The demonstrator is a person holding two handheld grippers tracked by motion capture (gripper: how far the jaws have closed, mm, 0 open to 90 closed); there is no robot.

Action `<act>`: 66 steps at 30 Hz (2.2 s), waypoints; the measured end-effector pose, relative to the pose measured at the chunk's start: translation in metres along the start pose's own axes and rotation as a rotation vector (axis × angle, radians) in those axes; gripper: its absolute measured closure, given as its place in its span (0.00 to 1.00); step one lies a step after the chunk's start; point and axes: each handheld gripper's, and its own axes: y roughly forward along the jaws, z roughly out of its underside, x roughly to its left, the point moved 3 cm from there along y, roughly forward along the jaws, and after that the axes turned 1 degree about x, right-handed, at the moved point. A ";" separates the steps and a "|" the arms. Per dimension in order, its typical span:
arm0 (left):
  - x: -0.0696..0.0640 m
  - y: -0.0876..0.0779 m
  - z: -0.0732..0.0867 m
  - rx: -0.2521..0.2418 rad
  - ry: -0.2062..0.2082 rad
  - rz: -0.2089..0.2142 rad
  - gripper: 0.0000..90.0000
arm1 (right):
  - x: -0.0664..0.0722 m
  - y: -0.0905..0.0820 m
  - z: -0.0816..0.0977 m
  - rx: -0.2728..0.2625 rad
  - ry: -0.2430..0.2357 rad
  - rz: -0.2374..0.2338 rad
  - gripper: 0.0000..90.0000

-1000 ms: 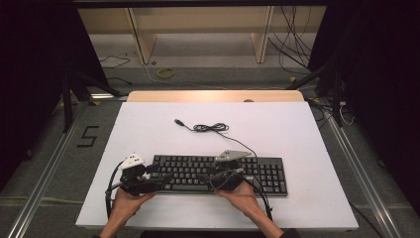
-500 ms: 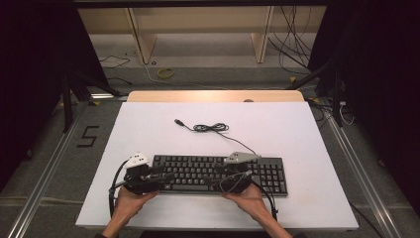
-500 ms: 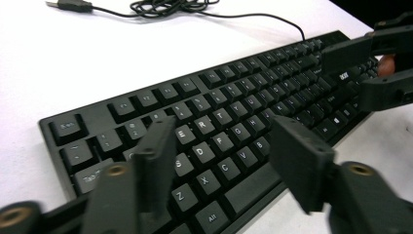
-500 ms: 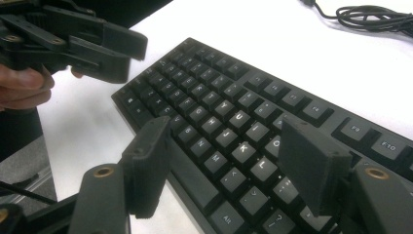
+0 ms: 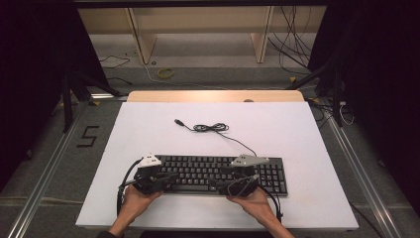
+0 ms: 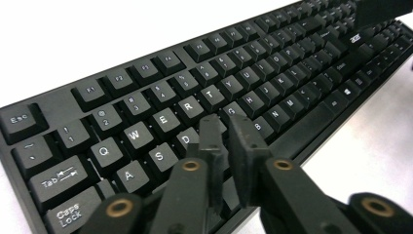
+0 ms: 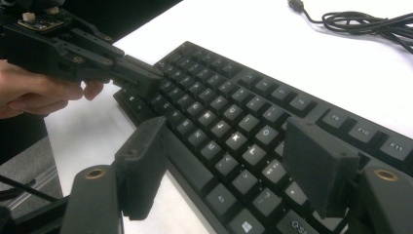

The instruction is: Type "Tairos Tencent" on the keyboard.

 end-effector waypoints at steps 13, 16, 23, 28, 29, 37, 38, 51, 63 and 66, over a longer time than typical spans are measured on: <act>-0.003 0.012 0.002 0.047 0.024 -0.003 0.99 | -0.001 -0.006 0.003 -0.007 -0.009 0.014 0.38; -0.003 0.014 0.003 0.057 0.027 -0.009 0.99 | -0.001 -0.007 0.004 -0.007 -0.008 0.014 0.38; -0.001 0.017 0.005 0.064 0.013 -0.006 0.99 | -0.001 -0.008 0.004 -0.007 -0.008 0.014 0.38; 0.000 0.017 0.006 0.064 0.010 -0.004 0.99 | 0.000 -0.008 0.004 -0.005 -0.008 0.015 0.38; 0.000 0.017 0.006 0.064 0.008 -0.001 0.99 | 0.000 -0.007 0.005 -0.004 -0.008 0.014 0.38; -0.001 0.012 0.003 0.051 0.024 -0.025 0.99 | 0.000 -0.007 0.004 -0.006 -0.006 0.014 0.38; -0.001 0.011 0.002 0.043 0.019 -0.028 0.99 | 0.000 -0.007 0.004 -0.006 -0.006 0.014 0.38; -0.001 0.003 -0.002 0.000 0.004 -0.009 0.84 | 0.000 -0.006 0.004 -0.008 -0.006 0.014 0.38; 0.005 -0.006 -0.004 -0.054 -0.035 -0.007 0.55 | 0.002 -0.001 0.002 -0.002 -0.011 0.006 0.38; 0.007 -0.007 -0.006 -0.069 -0.047 -0.014 0.48 | 0.003 -0.001 0.002 0.000 -0.012 0.003 0.38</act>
